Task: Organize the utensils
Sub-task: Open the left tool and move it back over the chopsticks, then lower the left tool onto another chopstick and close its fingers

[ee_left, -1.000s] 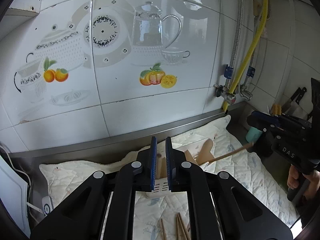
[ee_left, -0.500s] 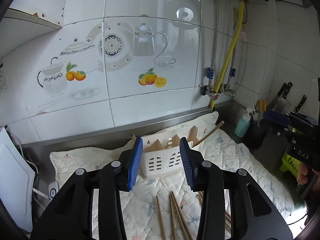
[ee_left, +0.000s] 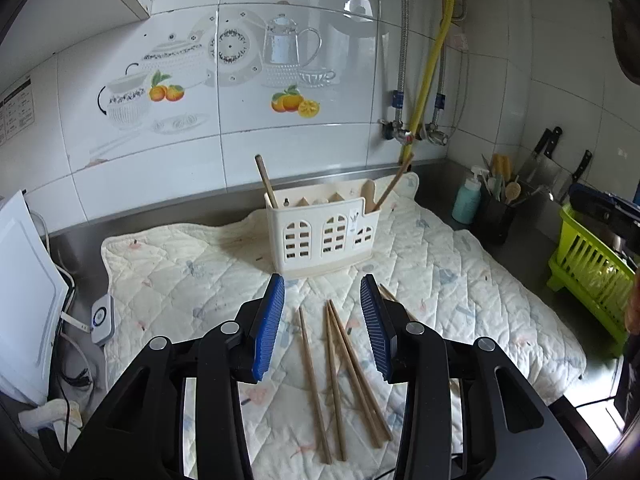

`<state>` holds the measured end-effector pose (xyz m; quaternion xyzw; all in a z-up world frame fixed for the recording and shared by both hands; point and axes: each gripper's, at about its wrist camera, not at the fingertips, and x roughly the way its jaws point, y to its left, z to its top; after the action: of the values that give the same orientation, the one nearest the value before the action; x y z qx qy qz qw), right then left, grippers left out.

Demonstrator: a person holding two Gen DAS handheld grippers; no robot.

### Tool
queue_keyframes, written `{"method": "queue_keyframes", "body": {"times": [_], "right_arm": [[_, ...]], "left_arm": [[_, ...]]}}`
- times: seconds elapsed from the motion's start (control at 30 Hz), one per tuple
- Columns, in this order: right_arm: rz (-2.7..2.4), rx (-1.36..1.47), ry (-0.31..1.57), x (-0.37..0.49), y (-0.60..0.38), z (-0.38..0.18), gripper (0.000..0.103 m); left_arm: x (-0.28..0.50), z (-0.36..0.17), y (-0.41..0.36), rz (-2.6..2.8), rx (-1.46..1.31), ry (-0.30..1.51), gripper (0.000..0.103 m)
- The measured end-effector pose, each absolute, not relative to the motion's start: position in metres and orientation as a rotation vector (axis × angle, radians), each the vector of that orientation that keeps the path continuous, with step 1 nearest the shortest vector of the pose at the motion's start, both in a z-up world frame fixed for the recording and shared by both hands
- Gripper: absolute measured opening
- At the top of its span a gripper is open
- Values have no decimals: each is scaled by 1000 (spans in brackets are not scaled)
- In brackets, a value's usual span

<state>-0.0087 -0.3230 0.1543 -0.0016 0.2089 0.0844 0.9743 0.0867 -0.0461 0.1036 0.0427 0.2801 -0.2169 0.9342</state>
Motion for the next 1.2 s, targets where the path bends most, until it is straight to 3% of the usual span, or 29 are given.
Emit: {"method": "queue_keyframes", "body": {"times": [0.47,0.9,1.07,1.2], "right_arm": [[113,82,455,-58,-353,112,32],[79,94,355,-84,-368,143,33],[92,74,401,-74,-357,121,32],[91,45,451,-64,-344,94,32]], "left_arm": [[65,-2,-36,-436,92,782,40],[71,-44,-39,-447,87,871,39],[79,-62,-40,-446,62,903,26],[86,-76,-40,-437,47,921,23]]}}
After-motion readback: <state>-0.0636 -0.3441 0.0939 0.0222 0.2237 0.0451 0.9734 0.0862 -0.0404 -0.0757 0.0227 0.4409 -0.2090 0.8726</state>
